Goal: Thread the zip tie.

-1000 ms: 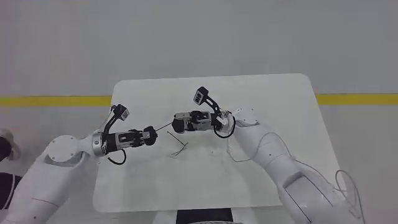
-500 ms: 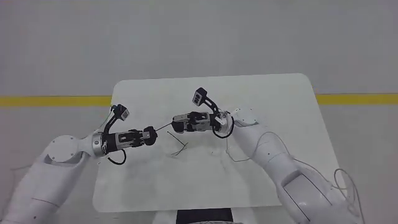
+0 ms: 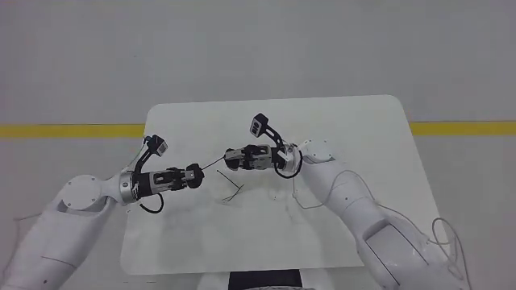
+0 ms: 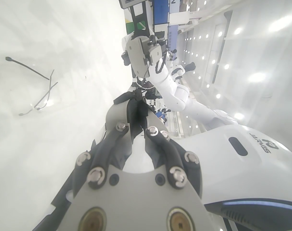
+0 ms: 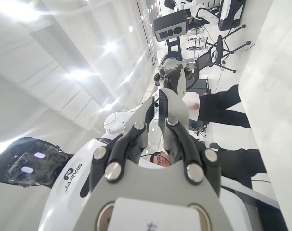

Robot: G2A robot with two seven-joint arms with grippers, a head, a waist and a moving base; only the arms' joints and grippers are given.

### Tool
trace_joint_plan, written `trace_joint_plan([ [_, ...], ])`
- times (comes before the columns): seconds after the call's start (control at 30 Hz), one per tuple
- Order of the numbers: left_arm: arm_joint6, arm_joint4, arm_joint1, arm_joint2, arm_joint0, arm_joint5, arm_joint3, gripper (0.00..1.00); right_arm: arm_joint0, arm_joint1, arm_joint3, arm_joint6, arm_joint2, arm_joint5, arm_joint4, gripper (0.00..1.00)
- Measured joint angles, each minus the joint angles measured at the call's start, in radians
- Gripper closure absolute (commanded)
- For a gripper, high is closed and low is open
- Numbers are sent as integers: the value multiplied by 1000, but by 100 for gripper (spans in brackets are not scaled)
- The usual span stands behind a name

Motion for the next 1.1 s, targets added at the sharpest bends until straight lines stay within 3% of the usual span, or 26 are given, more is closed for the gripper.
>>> trace_joint_plan([
  [0.33, 0, 0, 0, 0, 0, 0, 0, 100, -10, -8, -10, -10, 51, 0, -72, 100],
  [0.37, 0, 0, 0, 0, 0, 0, 0, 96, -13, -8, -15, -14, 58, 0, -82, 100],
  [0.43, 0, 0, 0, 0, 0, 0, 0, 53, -21, -8, -30, -20, 73, 0, -103, 100],
  [0.47, 0, 0, 0, 0, 0, 0, 0, 2, -25, -8, -36, -22, 79, 0, -111, 100],
  [0.6, 27, 0, -3, 12, 1, 7, -14, 0, -40, -9, -53, -28, 104, 0, -138, 100],
  [0.8, 8, -10, -4, 18, 2, -3, -20, 0, -54, -18, -65, -38, 128, 0, -159, 100],
  [1.1, 15, -14, -4, 16, -6, 5, -9, 0, -68, -32, -68, -7, 153, 0, -138, 100],
])
